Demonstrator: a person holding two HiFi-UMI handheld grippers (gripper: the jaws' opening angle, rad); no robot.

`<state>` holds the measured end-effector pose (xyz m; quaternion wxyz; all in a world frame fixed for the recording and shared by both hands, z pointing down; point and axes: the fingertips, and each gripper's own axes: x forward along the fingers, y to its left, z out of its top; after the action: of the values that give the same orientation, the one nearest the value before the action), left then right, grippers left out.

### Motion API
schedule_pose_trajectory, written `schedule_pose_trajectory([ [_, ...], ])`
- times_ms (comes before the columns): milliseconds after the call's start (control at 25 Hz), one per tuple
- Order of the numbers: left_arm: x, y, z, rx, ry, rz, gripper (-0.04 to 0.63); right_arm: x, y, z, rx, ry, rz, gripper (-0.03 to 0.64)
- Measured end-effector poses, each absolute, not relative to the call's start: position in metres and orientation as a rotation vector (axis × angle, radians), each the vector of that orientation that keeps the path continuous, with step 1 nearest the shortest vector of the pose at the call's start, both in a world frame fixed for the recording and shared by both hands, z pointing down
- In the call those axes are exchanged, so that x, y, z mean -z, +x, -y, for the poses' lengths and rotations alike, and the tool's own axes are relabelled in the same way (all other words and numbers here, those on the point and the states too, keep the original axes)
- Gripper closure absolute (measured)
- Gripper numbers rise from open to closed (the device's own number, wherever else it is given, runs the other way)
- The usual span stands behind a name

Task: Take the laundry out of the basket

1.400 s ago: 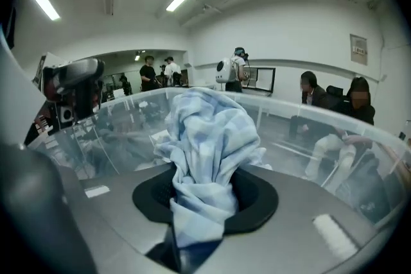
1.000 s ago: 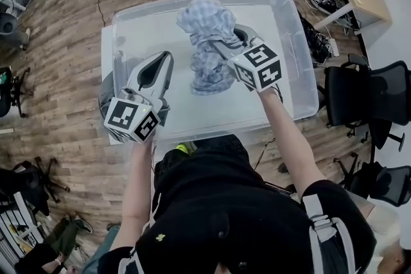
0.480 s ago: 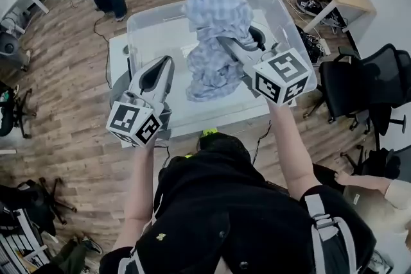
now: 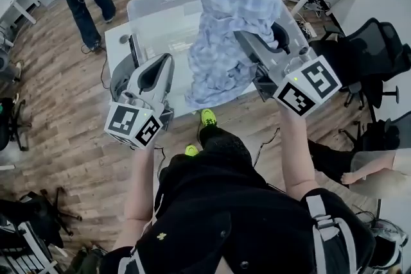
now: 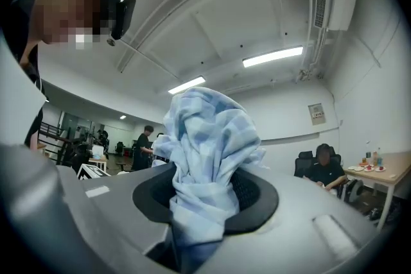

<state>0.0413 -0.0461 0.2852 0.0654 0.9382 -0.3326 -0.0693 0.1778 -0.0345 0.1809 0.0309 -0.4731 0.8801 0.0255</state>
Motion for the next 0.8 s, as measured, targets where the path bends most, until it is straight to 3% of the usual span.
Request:
schedule_pose_trajectory([
  [800, -0.32, 0.053, -0.09, 0.142, 2.752, 0.978, 0.588, -0.271, 0.147, -0.142, 0.293, -1.258, -2.79, 0.462],
])
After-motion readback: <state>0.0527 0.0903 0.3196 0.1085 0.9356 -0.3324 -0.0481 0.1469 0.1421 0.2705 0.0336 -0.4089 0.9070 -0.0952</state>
